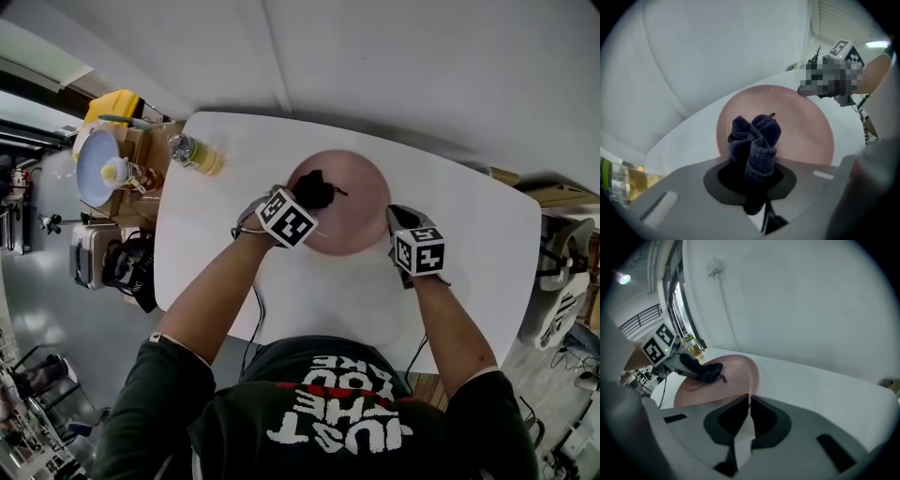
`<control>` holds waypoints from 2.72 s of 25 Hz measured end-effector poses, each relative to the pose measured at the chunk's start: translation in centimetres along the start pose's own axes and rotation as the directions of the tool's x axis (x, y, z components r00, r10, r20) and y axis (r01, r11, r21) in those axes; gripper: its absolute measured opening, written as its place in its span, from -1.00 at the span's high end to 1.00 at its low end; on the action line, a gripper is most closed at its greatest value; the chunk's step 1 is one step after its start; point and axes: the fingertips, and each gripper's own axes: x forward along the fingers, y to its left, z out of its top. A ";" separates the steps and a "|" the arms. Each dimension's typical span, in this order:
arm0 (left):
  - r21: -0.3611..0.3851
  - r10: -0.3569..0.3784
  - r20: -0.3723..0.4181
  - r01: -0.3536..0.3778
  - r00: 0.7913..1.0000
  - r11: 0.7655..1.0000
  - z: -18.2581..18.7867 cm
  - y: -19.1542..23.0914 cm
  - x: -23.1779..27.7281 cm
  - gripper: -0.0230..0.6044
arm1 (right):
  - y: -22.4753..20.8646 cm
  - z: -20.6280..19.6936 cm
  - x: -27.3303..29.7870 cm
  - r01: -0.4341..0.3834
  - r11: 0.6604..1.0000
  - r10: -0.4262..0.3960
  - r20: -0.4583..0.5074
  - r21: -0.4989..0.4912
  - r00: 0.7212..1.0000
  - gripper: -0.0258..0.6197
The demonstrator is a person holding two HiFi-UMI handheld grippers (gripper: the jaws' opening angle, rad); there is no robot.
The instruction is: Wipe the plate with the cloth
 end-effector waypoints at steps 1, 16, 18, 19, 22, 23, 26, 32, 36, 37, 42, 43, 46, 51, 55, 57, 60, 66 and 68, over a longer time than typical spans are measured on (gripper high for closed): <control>-0.003 0.037 -0.001 -0.037 0.999 0.999 0.4 0.8 0.2 0.76 | 0.4 -0.1 -0.1 0.002 0.999 -0.002 -0.005 -0.035 1.000 0.88; 0.127 0.131 0.026 -0.133 0.991 0.983 6.8 2.2 2.7 0.76 | -2.0 -0.6 -1.0 -0.017 0.966 0.012 0.024 0.259 1.000 0.78; 0.136 0.106 0.029 -0.109 0.994 0.985 6.7 1.3 2.7 0.76 | -2.4 -0.7 0.0 -0.035 0.954 0.042 -0.016 0.298 0.999 0.48; 0.141 0.095 0.029 -0.098 0.995 0.985 6.6 0.8 2.7 0.76 | -2.6 -1.0 0.5 -0.031 0.951 0.046 -0.042 0.308 0.998 0.49; 0.136 0.074 0.029 -0.077 0.997 0.988 6.4 0.1 2.7 0.76 | -3.4 -1.3 0.8 0.007 0.951 0.015 -0.068 0.309 0.998 0.79; 0.117 0.067 0.030 -0.070 0.997 0.991 6.4 0.2 2.7 0.76 | -3.4 -1.2 0.8 0.010 0.956 0.010 -0.065 0.294 0.998 0.81; 0.057 0.074 0.046 -0.077 0.996 0.995 7.5 1.1 3.1 0.76 | -2.7 -1.2 0.7 0.005 0.971 0.011 -0.068 0.239 0.998 0.81; 0.188 0.040 0.100 -0.059 0.994 0.980 12.3 -2.1 4.3 0.76 | -1.5 -2.1 0.2 -0.005 0.974 0.026 -0.090 0.225 0.996 0.81; 0.420 -0.039 0.109 -0.010 0.993 0.907 12.8 -8.2 4.5 0.77 | -2.2 -2.4 0.2 0.000 0.964 0.021 -0.076 0.268 0.997 0.86; 0.468 -0.063 0.108 0.005 0.992 0.884 12.5 -9.7 4.4 0.77 | -2.6 -2.4 0.1 0.000 0.959 0.020 -0.068 0.284 0.997 0.88; 0.631 -0.183 0.077 0.094 0.980 0.770 9.7 -16.3 3.1 0.77 | -3.3 -2.7 -0.2 0.002 0.929 0.012 -0.035 0.369 0.999 0.88; 0.647 -0.215 0.062 0.125 0.975 0.752 9.0 -17.6 2.8 0.77 | -3.4 -2.7 -0.2 0.004 0.926 0.008 -0.031 0.376 0.999 0.88; 0.682 -0.298 0.004 0.215 0.955 0.699 6.6 -21.3 1.8 0.77 | -3.5 -2.7 -0.3 0.014 0.926 -0.006 -0.024 0.377 1.000 0.88; 0.620 -0.354 -0.092 0.332 0.931 0.711 2.4 -22.2 0.4 0.77 | -3.4 -2.7 -0.2 0.021 0.941 -0.019 -0.010 0.339 1.000 0.88; 0.527 -0.322 -0.148 0.350 0.935 0.774 -1.0 -19.1 -0.7 0.77 | -3.4 -2.6 -0.4 0.018 0.951 -0.019 0.003 0.308 1.000 0.88; 0.472 -0.280 -0.145 0.315 0.949 0.823 -2.1 -16.6 -1.0 0.77 | -3.4 -2.6 -0.4 0.021 0.956 -0.022 0.003 0.294 1.000 0.88; 0.347 -0.235 -0.121 0.263 0.964 0.900 -3.1 -13.0 -1.2 0.77 | -2.9 -2.7 -0.4 0.018 0.964 -0.019 0.001 0.267 1.000 0.88; 0.125 -0.089 -0.069 0.097 0.994 0.987 -2.6 -7.3 -0.8 0.76 | -1.6 -2.7 -0.6 0.023 0.979 -0.022 -0.005 0.204 1.000 0.88; 0.094 -0.027 -0.054 0.032 0.998 0.995 -1.9 -5.6 -0.4 0.76 | -1.3 -2.8 -0.7 0.025 0.984 -0.024 -0.010 0.178 1.000 0.88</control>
